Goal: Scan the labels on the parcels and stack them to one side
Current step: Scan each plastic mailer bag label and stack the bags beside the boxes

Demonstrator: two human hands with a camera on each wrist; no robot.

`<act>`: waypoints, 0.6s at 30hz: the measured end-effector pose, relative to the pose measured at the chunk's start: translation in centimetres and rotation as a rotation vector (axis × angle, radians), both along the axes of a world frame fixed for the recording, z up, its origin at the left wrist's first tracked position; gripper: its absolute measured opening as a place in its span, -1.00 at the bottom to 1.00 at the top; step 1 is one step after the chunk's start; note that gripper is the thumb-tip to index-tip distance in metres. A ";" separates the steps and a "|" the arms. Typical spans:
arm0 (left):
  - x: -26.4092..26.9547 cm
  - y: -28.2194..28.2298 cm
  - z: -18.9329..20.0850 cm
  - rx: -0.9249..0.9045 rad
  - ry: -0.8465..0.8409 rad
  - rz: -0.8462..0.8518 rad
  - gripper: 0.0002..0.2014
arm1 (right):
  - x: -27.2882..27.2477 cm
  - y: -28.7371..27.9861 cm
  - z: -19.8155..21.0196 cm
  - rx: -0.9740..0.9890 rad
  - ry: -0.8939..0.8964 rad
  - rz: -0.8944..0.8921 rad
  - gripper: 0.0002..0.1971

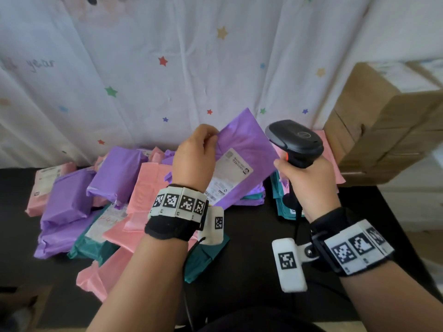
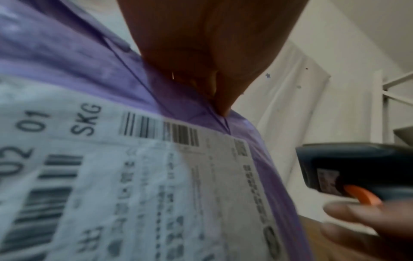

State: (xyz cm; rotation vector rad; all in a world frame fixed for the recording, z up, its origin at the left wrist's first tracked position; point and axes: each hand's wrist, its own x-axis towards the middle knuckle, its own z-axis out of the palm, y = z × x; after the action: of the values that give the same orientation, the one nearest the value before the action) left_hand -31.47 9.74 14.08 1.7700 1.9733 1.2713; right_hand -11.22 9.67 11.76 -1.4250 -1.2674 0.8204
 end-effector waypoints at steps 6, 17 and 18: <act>2.9 0.0 0.4 -0.091 0.298 -0.269 -0.87 | 1.6 0.3 2.4 0.018 -0.149 0.052 -0.83; 6.4 0.7 -1.7 0.038 0.319 -0.097 -0.72 | 3.2 0.5 0.5 -0.058 -0.084 -0.130 -0.82; 6.5 0.7 -2.5 -0.044 0.253 -0.069 -0.69 | 3.5 0.6 0.5 -0.046 -0.049 -0.156 -0.85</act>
State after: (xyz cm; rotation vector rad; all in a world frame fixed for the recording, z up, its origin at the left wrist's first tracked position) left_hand -24.94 10.45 11.58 2.0447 2.0277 1.0178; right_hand -7.72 10.30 12.23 -1.5680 -1.1637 0.7168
